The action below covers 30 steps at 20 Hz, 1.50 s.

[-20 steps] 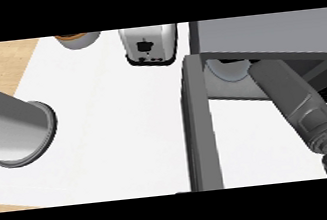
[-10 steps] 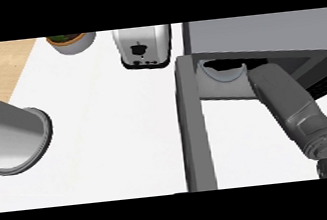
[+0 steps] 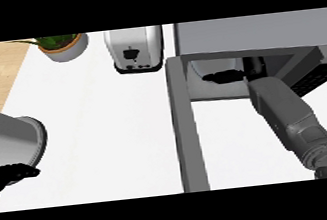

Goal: Pick up the milk, place it into the microwave and close the microwave

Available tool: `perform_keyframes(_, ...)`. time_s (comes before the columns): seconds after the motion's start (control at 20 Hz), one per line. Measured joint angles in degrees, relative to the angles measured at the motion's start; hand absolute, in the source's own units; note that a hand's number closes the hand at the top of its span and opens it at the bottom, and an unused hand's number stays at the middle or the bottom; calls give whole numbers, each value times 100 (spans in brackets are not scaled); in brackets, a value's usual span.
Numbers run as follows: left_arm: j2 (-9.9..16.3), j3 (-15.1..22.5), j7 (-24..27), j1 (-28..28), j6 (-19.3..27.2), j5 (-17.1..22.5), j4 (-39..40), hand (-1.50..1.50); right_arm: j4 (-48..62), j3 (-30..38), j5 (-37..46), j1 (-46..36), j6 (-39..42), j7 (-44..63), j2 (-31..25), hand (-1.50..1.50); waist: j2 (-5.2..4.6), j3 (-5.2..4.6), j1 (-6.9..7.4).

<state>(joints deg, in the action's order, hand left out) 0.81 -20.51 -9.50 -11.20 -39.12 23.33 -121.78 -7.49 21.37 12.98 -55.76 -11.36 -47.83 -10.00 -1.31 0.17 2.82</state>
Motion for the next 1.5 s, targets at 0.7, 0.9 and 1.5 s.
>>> perform_keyframes(0.7, -77, 1461, -342, -103, 645, -527, -166, 150, -876, -185, -339, 1498, 1336, -445, 432, -150, 158, -20, -324)
perform_keyframes(0.9, -42, 1748, -469, 158, 709, -746, -77, 150, -1430, -383, -348, 2195, 1489, -469, 501, -150, 180, -24, -408)
perform_keyframes(1.5, -77, 3449, 225, 1153, 1620, -2337, 1153, 150, -3898, -822, -604, 4577, 2148, -185, 386, -150, 177, -30, -513)
